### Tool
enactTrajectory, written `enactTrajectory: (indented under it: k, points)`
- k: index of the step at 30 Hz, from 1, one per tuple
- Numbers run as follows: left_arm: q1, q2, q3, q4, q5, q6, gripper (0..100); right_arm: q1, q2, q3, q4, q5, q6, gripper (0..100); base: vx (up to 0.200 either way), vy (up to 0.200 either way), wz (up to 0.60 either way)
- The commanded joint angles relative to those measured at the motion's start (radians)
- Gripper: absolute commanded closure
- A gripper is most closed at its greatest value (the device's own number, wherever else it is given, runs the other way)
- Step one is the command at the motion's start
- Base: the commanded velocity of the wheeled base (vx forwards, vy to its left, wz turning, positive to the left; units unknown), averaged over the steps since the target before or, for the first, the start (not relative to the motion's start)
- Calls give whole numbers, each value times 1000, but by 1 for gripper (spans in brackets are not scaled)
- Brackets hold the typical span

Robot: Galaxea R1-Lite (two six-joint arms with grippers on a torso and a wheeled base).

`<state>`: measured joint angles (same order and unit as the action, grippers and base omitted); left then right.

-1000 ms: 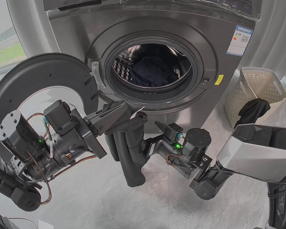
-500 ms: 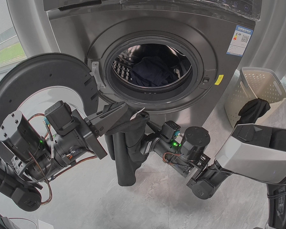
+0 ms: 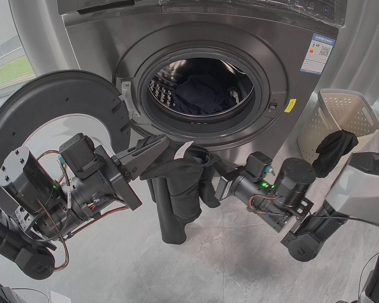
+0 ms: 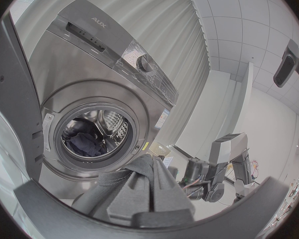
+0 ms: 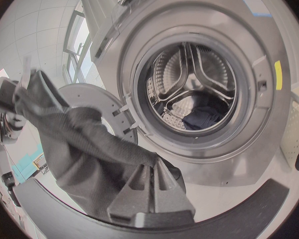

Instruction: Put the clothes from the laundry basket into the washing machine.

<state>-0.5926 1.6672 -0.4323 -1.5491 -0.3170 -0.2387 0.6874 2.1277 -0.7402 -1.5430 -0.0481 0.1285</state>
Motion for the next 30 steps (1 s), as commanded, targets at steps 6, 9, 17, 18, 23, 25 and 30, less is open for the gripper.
enactTrajectory:
  k: [6,9,17,18,23,25,30]
  points:
    - [0,22,-31,3,-1,-17,100,-51,-249,209,0,7,0,100,0,0,0]
    - [-4,48,-43,0,1,-17,100,-52,-270,266,0,10,2,100,0,0,0]
    - [-10,74,-131,0,-5,-88,100,-39,-255,361,0,14,3,100,0,0,0]
    - [-10,74,-135,0,-7,-99,100,-39,-249,358,0,14,5,100,0,0,0]
    - [-12,74,-138,0,-10,-106,100,-36,-196,358,0,16,6,100,0,0,0]
    - [-12,74,-135,0,-11,-105,100,-34,-181,363,0,17,2,0,0,0,0]
    - [-13,69,-126,-2,-14,-105,100,-31,-149,360,0,45,2,0,0,0,0]
